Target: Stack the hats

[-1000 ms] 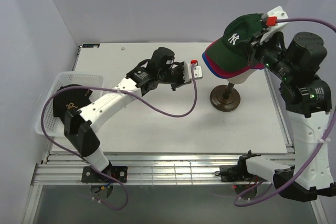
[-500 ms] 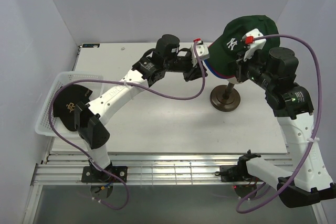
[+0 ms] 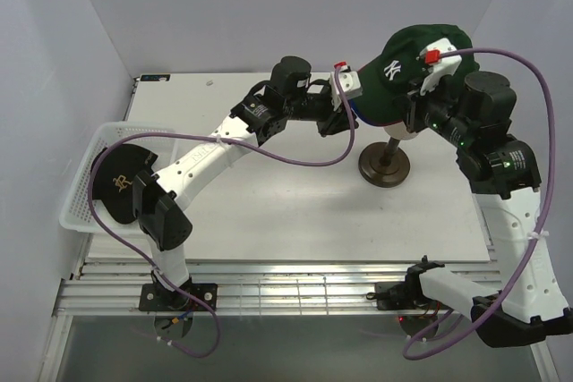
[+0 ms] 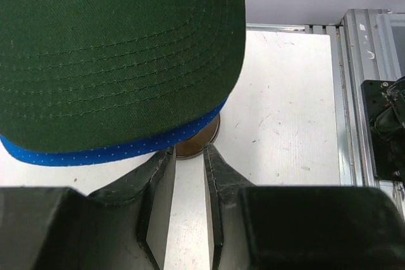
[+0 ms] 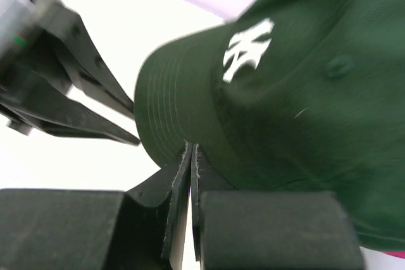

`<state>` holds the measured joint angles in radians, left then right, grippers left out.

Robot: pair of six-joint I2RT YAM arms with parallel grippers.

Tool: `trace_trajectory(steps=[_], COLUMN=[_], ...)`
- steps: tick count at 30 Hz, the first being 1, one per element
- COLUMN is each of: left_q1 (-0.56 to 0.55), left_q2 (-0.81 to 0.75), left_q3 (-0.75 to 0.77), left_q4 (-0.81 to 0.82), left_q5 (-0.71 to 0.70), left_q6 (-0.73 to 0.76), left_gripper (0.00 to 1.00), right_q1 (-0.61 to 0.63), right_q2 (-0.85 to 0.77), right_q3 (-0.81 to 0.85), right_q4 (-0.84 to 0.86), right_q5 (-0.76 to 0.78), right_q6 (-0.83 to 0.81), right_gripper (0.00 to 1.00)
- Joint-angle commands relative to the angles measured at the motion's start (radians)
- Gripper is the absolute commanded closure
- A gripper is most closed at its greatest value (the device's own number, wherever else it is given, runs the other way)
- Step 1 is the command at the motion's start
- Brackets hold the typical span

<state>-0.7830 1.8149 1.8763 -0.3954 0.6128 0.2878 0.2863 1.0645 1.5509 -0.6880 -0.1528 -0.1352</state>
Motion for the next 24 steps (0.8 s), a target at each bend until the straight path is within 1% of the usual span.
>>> trace_trajectory(steps=[1,3,4,6,7,9,10,11,13,15,16,17,19,21,22,24], left_q1=[-0.004,-0.004,-0.004,-0.004,-0.004,-0.004,-0.004,-0.004,-0.004,-0.002,0.010,0.019,0.054,0.082,0.114,0.145], left_q2=[-0.057,-0.069,-0.084,-0.103,-0.120,-0.135,-0.149,-0.157,-0.170,-0.190,-0.198,-0.210,-0.249,-0.290,-0.302,-0.319], left_q3=[0.021,0.011,-0.003,-0.022,-0.040,-0.051,-0.054,-0.052,-0.049,-0.039,-0.039,-0.042,-0.060,-0.077,-0.095,-0.114], left_q4=[-0.031,-0.049,-0.059,-0.077,-0.082,-0.097,-0.105,-0.117,-0.126,-0.134,-0.135,-0.138,-0.140,-0.148,-0.151,-0.158], left_q5=[-0.021,-0.044,-0.050,-0.070,-0.076,-0.108,-0.119,-0.131,-0.208,-0.293,-0.362,-0.387,-0.421,-0.427,-0.427,-0.427], left_q6=[0.024,0.030,0.031,0.037,0.040,0.042,0.040,0.040,0.033,0.019,0.017,0.017,0.016,0.001,-0.018,-0.035], left_gripper=[0.65,0.65,0.65,0.65,0.65,0.66,0.65,0.65,0.65,0.63,0.62,0.61,0.60,0.58,0.56,0.53], right_q1=[0.001,0.001,0.001,0.001,0.001,0.001,0.001,0.001,0.001,0.001,0.001,0.001,0.001,0.001,0.001,0.001], right_q2=[-0.009,-0.005,0.002,0.020,0.028,0.049,0.058,0.077,0.098,0.129,0.135,0.141,0.129,0.100,0.089,0.062], right_q3=[0.122,0.168,0.222,0.276,0.313,0.331,0.337,0.353,0.367,0.393,0.399,0.403,0.397,0.379,0.371,0.362], right_q4=[0.002,-0.001,-0.005,-0.031,-0.039,-0.045,-0.047,-0.047,-0.045,-0.045,-0.045,-0.045,-0.044,-0.038,-0.036,-0.034], right_q5=[-0.014,-0.010,0.028,0.103,0.215,0.300,0.352,0.366,0.409,0.423,0.418,0.406,0.363,0.337,0.314,0.245], right_q6=[0.026,0.048,0.057,0.077,0.083,0.080,0.083,0.088,0.105,0.103,0.102,0.101,0.108,0.108,0.108,0.065], right_gripper=[0.92,0.92,0.92,0.92,0.92,0.91,0.88,0.87,0.82,0.81,0.79,0.78,0.74,0.73,0.71,0.67])
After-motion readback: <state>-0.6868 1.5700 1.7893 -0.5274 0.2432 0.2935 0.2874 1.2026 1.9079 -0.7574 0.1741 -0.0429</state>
